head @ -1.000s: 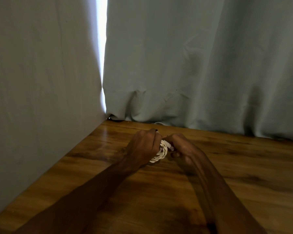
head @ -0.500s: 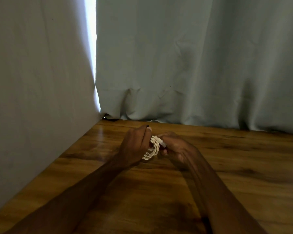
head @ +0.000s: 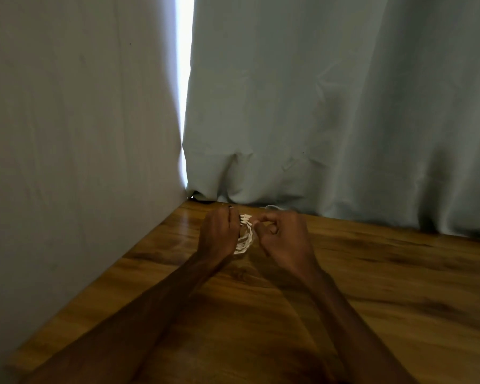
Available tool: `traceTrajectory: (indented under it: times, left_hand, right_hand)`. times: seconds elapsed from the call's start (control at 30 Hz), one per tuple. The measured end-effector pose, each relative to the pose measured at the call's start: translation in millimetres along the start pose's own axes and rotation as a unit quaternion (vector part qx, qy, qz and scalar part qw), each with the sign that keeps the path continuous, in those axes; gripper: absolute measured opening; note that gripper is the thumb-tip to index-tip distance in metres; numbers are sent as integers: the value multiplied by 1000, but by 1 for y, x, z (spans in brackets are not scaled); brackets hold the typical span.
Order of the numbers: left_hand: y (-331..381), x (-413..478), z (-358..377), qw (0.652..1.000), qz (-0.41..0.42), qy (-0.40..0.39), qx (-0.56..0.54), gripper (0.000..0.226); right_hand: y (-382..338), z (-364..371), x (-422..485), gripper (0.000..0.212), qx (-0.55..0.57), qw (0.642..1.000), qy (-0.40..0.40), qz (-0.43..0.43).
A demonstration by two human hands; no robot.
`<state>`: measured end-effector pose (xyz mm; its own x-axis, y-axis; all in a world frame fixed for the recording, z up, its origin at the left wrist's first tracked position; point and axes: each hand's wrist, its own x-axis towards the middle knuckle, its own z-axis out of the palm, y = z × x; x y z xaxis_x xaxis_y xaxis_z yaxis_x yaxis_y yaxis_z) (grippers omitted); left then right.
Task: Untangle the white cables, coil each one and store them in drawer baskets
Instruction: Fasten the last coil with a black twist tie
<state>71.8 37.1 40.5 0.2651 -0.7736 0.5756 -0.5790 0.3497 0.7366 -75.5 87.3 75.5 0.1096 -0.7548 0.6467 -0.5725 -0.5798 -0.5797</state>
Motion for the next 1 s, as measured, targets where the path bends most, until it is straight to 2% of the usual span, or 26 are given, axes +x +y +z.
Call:
traceTrajectory:
  times: [0.13,0.2,0.27,0.33,0.37,0.43,0.5,0.57,0.63,0.7,0.77,0.9,1.0]
  left_hand:
    - [2,5,-4,1000,-16,3,-8,39]
    - [1,4,-2,1000,8,13,4,52]
    - [0,1,2,1000,-10,12,-2,48]
    - [-2,2,5,998,-50,7,-28,37]
    - [-1,1,4,997,-62,7,-36,40]
    - [2,2,3,999,-34,-13,-9,51]
    - [10,0,4,1000,-9,-14,-1,41]
    - [9,-4,6,999,28,11,10,48]
    - [9,-4,9,999,31,18,8,62]
    - [5,-3,10,998,47,22,45,57]
    - [8,0,6,999,18,1,47,58]
    - [0,4,1,996,27,3,83,53]
    - [1,10,-5,994,-12,-18,111,37]
  right_hand:
    - [-11,3,-6,15,3,999,21,-33]
    - [-15,8,-10,22,-26,998,-53,-12]
    - [-17,12,-16,30,-36,993,-109,17]
    - [-17,15,-18,33,-28,994,-98,31]
    - [-18,17,-19,33,-26,994,-95,42]
    - [-19,21,-21,31,-17,992,-100,71]
    - [-19,24,-22,30,0,992,-87,91]
    - [-16,25,-23,29,24,993,-53,101]
    - [-15,23,-23,29,53,992,-22,109]
    - [-16,23,-21,32,85,989,9,124]
    - [-17,23,-17,29,112,983,30,142]
    - [-20,20,-11,25,176,963,13,203]
    - [-23,16,-10,34,155,971,-13,180]
